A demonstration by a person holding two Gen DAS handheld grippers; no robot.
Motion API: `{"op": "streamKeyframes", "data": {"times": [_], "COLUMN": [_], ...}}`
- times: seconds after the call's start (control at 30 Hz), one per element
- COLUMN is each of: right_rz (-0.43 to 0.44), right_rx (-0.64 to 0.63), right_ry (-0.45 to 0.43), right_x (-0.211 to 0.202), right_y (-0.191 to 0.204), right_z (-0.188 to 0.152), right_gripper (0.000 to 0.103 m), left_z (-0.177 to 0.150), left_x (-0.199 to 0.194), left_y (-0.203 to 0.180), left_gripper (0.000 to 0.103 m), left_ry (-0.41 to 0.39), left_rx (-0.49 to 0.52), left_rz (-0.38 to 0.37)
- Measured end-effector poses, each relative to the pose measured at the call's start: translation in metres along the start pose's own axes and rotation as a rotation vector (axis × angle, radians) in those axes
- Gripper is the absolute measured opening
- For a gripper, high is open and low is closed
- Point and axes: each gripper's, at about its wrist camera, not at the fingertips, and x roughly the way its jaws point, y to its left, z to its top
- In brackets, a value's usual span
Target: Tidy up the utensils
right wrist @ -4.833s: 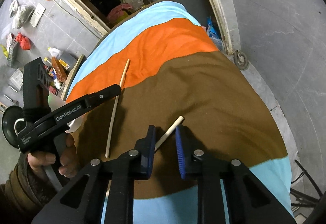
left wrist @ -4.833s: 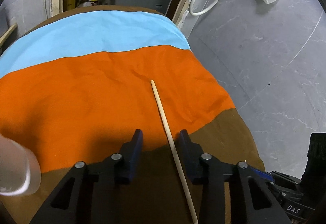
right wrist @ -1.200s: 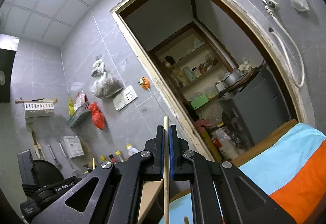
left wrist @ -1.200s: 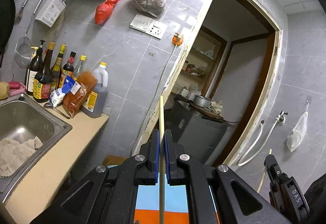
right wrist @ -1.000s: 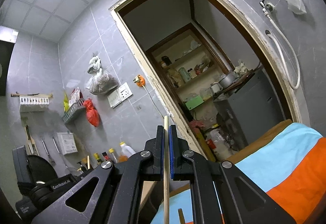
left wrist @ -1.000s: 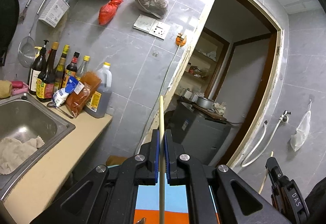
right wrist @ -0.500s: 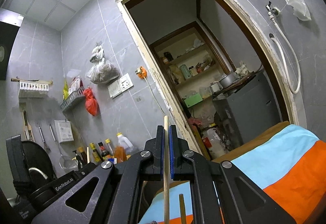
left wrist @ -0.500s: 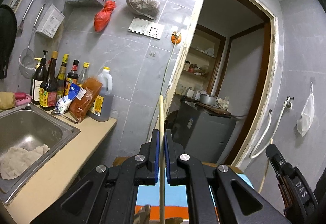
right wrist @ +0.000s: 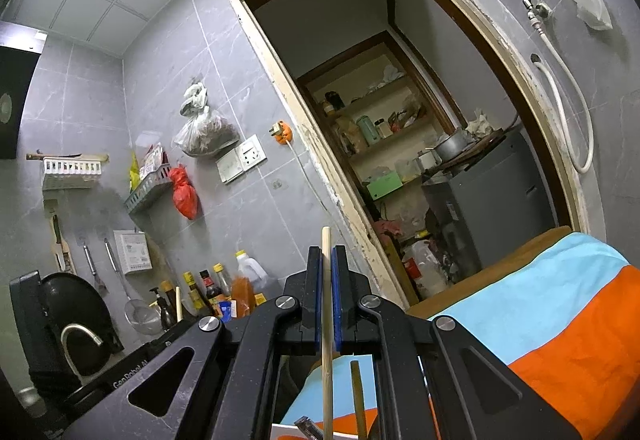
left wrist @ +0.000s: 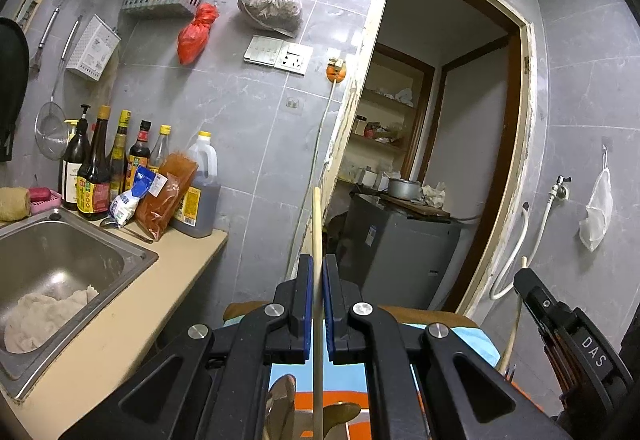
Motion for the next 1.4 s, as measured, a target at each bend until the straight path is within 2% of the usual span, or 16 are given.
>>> {"op": "streamKeyframes", "data": {"times": [0.17, 0.5, 0.53, 0.67, 0.83, 0.87, 0.9, 1.0, 1.13, 1.23, 1.3, 1.4], "right_rz": [0.008, 0.019, 0.018, 0.011, -0.002, -0.005, -0.009, -0.029, -0.057, -0.089, -0.115, -0.154], "right_rx": [-0.006, -0.067, -0.07, -0.076, -0.094, -0.097, -0.1, -0.106, -0.117, -0.124, -0.129, -0.145], "right_ry": [0.042, 0.155, 0.159, 0.168, 0.186, 0.188, 0.19, 0.2, 0.217, 0.236, 0.256, 0.275], "right_x": [-0.001, -0.015, -0.017, -0.022, -0.029, -0.03, -0.031, -0.037, -0.043, -0.049, -0.052, -0.058], "right_y": [-0.001, -0.001, -0.001, -0.001, -0.001, -0.001, -0.001, -0.003, -0.005, -0.009, -0.012, -0.016], "right_z": [-0.002, -0.004, -0.003, 0.002, 0.008, 0.009, 0.01, 0.014, 0.018, 0.022, 0.024, 0.027], "right_gripper": [0.005, 0.006, 0.008, 0.028, 0.028, 0.028, 0.028, 0.033, 0.037, 0.048, 0.051, 0.056], "left_z": [-0.002, -0.011, -0.012, -0.014, -0.014, -0.013, -0.013, -0.012, -0.01, -0.008, -0.006, -0.006], "left_x": [0.0, -0.007, -0.007, -0.009, -0.011, -0.011, -0.012, -0.015, -0.017, -0.024, -0.029, -0.034], "left_y": [0.001, -0.001, -0.002, -0.004, -0.006, -0.006, -0.007, -0.005, -0.009, -0.014, -0.017, -0.022], "left_gripper": [0.005, 0.006, 0.007, 0.007, 0.009, 0.013, 0.022, 0.042, 0.049, 0.062, 0.075, 0.085], "left_ry": [0.049, 0.209, 0.22, 0.263, 0.292, 0.295, 0.301, 0.307, 0.317, 0.306, 0.292, 0.295], "left_rx": [-0.007, 0.035, 0.041, 0.046, 0.052, 0.052, 0.048, 0.027, 0.033, 0.046, 0.059, 0.063], "left_rz": [-0.03, -0.116, -0.117, -0.126, -0.122, -0.122, -0.124, -0.141, -0.143, -0.137, -0.12, -0.107]}}
